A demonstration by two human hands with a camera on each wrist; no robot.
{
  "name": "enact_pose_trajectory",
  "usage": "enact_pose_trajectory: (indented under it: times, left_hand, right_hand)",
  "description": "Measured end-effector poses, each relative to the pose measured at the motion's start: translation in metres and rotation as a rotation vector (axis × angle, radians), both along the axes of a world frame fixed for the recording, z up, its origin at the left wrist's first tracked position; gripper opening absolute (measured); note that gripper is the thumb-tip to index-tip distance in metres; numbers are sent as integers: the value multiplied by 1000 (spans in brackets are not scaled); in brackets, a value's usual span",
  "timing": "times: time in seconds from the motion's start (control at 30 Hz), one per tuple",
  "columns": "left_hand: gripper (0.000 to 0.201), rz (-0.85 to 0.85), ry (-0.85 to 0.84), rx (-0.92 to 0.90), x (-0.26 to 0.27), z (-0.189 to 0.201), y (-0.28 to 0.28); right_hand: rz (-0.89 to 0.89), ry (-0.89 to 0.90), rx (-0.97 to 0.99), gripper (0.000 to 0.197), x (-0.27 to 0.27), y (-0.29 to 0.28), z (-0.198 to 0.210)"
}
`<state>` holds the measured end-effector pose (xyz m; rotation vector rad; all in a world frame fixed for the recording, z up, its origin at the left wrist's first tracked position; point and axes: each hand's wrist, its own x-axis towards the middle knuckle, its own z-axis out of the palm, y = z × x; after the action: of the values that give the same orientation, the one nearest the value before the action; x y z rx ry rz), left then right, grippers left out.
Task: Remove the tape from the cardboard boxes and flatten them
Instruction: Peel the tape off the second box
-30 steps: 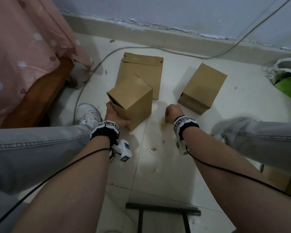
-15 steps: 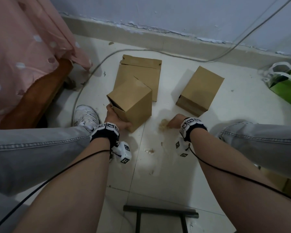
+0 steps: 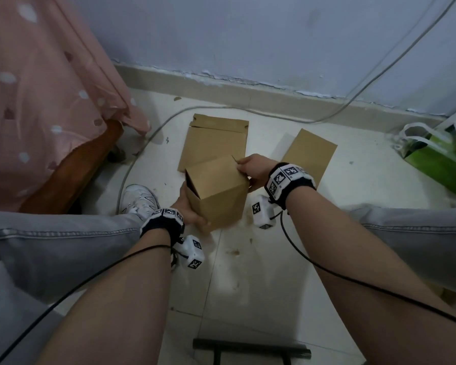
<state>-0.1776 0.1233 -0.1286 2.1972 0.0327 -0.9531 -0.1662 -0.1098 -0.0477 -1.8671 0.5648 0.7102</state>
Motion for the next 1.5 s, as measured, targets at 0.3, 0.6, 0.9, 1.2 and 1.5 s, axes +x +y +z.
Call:
enact_pose_trajectory:
  times: [0.3,0.6,0.9,1.2,1.5]
  left_hand:
    - [135,57,45,-73,31,61,-6]
    - [66,52,-130,154,29,59,-16]
    - [63,90,-101,159,40,55,-16]
    - [55,72,-85,173,40,60,-19]
    - [50,73,-73,155,36,68,-20]
  right_hand:
    - [8,-84,-16,26,-22,2,-1]
    - [94,-238,-300,28,-18,9,3]
    - [149,-328,-497,31,-10,33,-5]
    - [233,-362,-692,31,-13,50,-3]
    - [184,-356,-621,36,-12,42,-4]
